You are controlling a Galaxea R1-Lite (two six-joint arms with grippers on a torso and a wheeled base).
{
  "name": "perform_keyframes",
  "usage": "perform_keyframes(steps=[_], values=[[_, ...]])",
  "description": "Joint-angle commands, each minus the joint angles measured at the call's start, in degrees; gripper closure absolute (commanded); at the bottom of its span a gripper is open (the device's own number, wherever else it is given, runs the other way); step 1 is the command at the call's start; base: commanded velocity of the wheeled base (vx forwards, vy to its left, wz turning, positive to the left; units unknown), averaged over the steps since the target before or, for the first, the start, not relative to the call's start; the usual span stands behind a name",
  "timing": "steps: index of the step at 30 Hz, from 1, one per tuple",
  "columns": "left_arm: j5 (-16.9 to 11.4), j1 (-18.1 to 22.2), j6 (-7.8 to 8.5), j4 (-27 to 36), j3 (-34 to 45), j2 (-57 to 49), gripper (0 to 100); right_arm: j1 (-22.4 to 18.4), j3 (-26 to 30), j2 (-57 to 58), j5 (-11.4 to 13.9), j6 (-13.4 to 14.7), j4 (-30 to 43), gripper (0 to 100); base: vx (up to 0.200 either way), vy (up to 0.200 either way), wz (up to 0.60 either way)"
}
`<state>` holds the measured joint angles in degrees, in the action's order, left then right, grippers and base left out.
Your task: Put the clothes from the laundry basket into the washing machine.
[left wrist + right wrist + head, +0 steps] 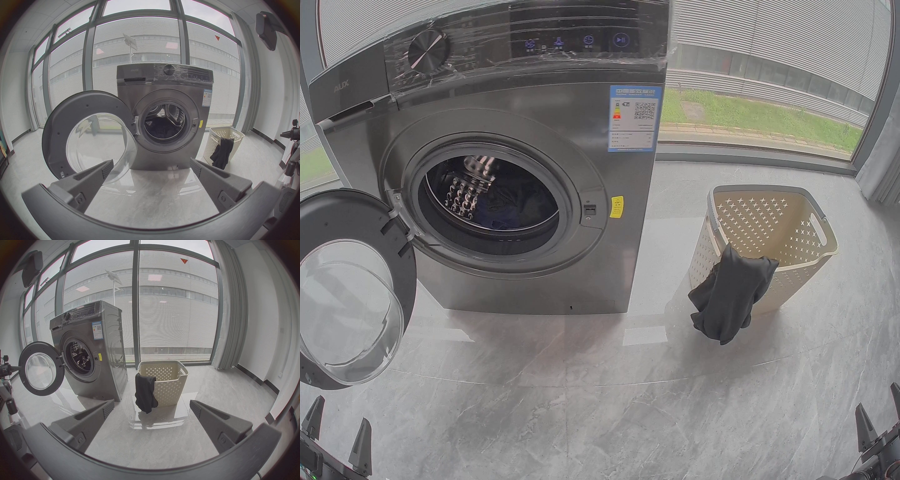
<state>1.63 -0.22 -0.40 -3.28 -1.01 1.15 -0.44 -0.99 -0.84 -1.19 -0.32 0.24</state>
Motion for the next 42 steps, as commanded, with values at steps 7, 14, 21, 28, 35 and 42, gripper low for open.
perform_keyframes(steps=[7, 14, 21, 28, 35, 42], values=[[-0.93, 0.22, 0.49, 3.98, 0.75, -1.15, 0, 0.00, 0.90, 0.31, -0.04, 0.05, 0.02, 0, 0.000, -0.200, 0.00], [-1.11, 0.13, 0.40, 3.46, 0.92, -1.15, 0, 0.00, 0.90, 0.31, -0.04, -0.03, 0.02, 0, 0.000, -0.200, 0.00], [-1.11, 0.13, 0.31, 3.46, 0.92, -1.15, 0, 0.00, 0.90, 0.31, -0.04, 0.05, 0.02, 0, 0.000, -0.171, 0.00], [-1.11, 0.13, 0.40, 3.46, 1.01, -1.15, 0, 0.00, 0.90, 0.31, 0.05, -0.03, 0.02, 0, 0.000, 0.000, 0.00], [-1.11, 0.13, 0.31, 3.46, 1.01, -1.15, 0, 0.00, 0.99, 0.31, -0.04, -0.03, -0.07, 0, 0.000, 0.000, 0.00], [-1.02, 0.13, 0.23, 3.37, 1.01, -1.15, 0, 0.00, 0.99, 0.31, -0.04, 0.14, -0.16, 0, 0.000, -0.029, 0.00]])
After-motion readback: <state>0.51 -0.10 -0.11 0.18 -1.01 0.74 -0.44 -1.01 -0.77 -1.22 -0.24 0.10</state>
